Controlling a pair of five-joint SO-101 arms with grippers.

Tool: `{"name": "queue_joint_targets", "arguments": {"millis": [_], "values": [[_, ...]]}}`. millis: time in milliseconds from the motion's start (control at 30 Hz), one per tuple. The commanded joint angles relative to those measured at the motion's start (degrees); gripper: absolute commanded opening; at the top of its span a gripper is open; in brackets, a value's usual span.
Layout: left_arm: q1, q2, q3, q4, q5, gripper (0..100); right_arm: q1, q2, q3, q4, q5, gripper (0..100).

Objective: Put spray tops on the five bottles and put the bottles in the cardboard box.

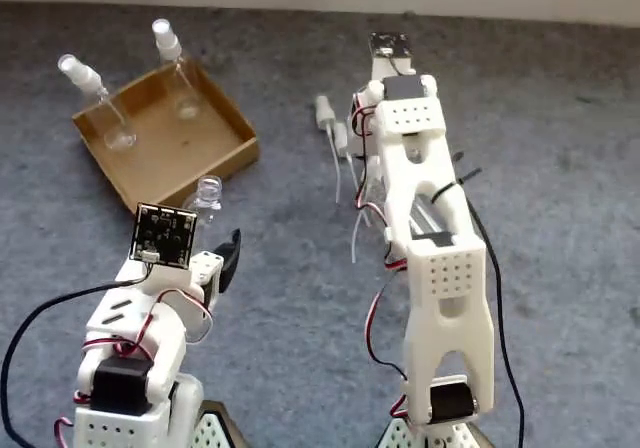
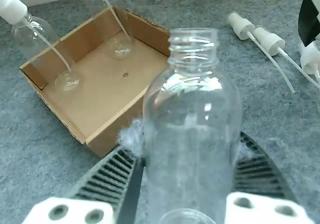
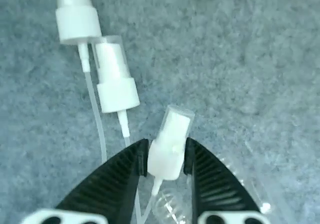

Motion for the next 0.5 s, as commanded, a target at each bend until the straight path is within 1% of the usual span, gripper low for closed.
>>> {"name": "queue_joint_targets", "arguments": {"millis": [0,200,467], "values": [[-0.84,-0.75,-0.31,-1.49,0.7,14,-0.57,6.73,-15.69,4.88,-1.85,11.3],[-0.75,-0.75,-0.22,-1.49,0.7,14,-0.57,15.34,-26.51,8.84,-1.76,11.3],[-0.57,-0.75,-0.13,-1.14,0.7,14,-0.66,18.42,-28.26,9.27,-1.05,11.1]]}}
